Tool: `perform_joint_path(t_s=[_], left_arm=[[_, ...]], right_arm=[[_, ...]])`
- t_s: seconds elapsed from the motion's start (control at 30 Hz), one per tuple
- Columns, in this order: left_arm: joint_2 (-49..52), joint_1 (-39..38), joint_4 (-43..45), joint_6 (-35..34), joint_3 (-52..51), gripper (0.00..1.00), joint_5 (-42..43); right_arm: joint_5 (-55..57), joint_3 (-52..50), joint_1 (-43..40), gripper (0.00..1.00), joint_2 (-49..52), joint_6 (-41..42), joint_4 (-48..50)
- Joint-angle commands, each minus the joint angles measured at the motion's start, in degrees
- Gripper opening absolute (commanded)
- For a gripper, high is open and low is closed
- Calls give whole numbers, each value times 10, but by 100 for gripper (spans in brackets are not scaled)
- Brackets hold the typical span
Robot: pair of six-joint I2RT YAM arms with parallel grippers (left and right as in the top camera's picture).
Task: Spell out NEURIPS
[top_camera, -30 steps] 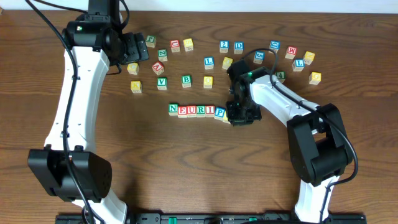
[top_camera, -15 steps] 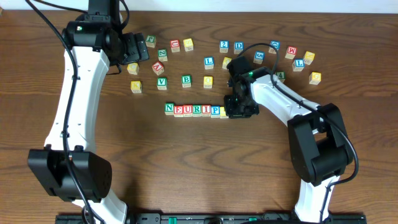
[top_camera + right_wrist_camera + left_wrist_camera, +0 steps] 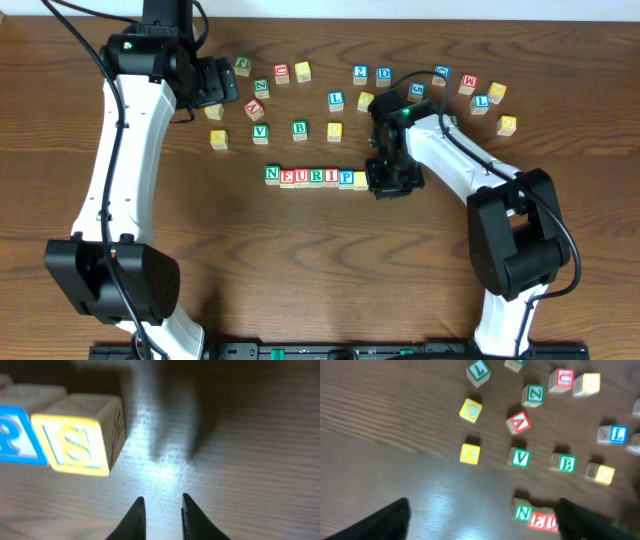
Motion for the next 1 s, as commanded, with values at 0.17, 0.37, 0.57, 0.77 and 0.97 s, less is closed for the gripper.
perform_joint_path(t_s=[0.17,0.37,0.57,0.77,0.97], left_arm=[[5,2,-59,7,-25,19,-7],[5,2,-7,7,-126,8,15],[5,2,56,8,-186,8,32],[5,2,89,8,-223,8,39],[5,2,156,8,-287,8,80]], right_arm=[[-7,9,48,16,-16,16,9],[5,-2,56,13,-16,40,31],[6,-17,59,12,-16,49,66],[12,-17,59,12,-16,53,82],[16,-17,59,12,-16,53,84]])
